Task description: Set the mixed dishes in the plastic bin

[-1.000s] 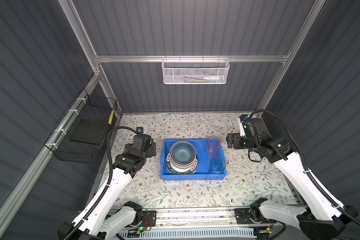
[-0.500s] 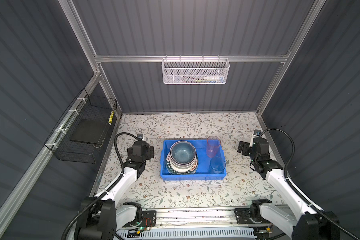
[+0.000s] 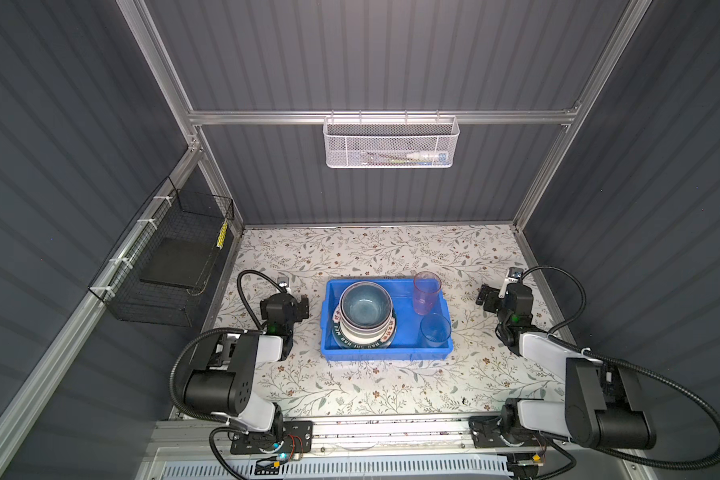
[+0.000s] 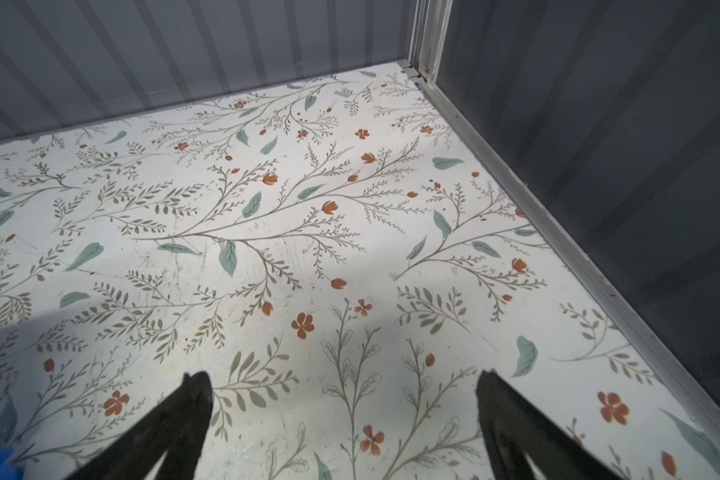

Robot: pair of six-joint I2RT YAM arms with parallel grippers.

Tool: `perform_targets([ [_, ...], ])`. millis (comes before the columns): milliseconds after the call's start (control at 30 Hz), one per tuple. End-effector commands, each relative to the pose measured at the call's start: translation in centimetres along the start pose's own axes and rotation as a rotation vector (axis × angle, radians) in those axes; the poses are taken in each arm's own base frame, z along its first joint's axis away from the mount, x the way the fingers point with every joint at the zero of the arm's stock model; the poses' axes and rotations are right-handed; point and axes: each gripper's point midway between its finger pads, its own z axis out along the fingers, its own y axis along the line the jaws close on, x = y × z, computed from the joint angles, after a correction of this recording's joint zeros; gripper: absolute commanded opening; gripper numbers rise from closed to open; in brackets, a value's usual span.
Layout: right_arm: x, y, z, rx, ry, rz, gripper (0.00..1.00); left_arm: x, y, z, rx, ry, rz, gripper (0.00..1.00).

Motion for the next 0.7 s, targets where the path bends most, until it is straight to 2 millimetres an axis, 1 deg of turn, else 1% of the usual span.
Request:
perform_targets([
  [0, -2.6, 0.4, -0.2, -0.024, -0.125, 0.007, 0.99, -1.7, -1.1, 0.8, 0.049, -0.132, 0.012, 1.00],
  [33, -2.6, 0.4, -0.2, -0.029, -0.140, 0.002, 0.99, -1.2, -1.3, 1.1, 0.055, -0.134, 0.013, 1.00],
  [67, -2.4, 0.4, 0.0, -0.031, -0.159, -0.002, 0.99, -1.3, -1.0, 1.1, 0.036, -0.141, 0.009, 1.00],
  [133, -1.4, 0.8, 0.4, -0.067, -0.206, 0.001, 0.99, -0.9, -0.7, 1.5, 0.027, -0.093, -0.003, 1.00],
  [167, -1.5, 0.6, 0.2, -0.061, -0.244, -0.003, 0.99, -0.9, -0.7, 1.7, 0.024, -0.091, -0.003, 1.00],
  [200, -1.1, 0.1, 0.1, -0.032, -0.200, 0.018, 0.99, -1.1, -0.7, 2.1, 0.017, -0.081, -0.005, 1.00],
  [233, -1.0, -0.1, 0.1, -0.028, -0.191, 0.028, 0.99, -0.8, -0.4, 2.6, 0.008, -0.044, -0.012, 1.00],
  [267, -1.3, -0.1, 0.1, -0.028, -0.228, 0.024, 0.99, -0.8, 0.0, 2.9, 0.022, -0.030, -0.040, 1.00],
  [300, -1.4, -0.1, 0.0, -0.029, -0.242, 0.024, 0.99, -0.7, 0.3, 3.0, 0.041, -0.033, -0.063, 1.00],
  [333, -1.0, -0.1, 0.1, -0.026, -0.203, 0.027, 0.99, -0.7, 0.3, 3.0, 0.041, -0.036, -0.064, 1.00],
  [367, -1.0, -0.1, 0.1, -0.027, -0.194, 0.026, 0.99, -0.7, 0.3, 3.0, 0.042, -0.035, -0.063, 1.00],
  [433, -1.3, -0.1, -0.1, -0.032, -0.241, 0.024, 0.99, -0.7, 0.2, 3.0, 0.044, -0.036, -0.063, 1.00],
  [500, -1.1, -0.1, -0.1, -0.029, -0.216, 0.027, 0.99, -0.8, 0.3, 3.0, 0.042, -0.036, -0.063, 1.00],
  [667, -1.2, 0.0, 0.1, -0.029, -0.215, 0.019, 0.99, -0.8, 0.3, 3.0, 0.042, -0.037, -0.064, 1.00],
])
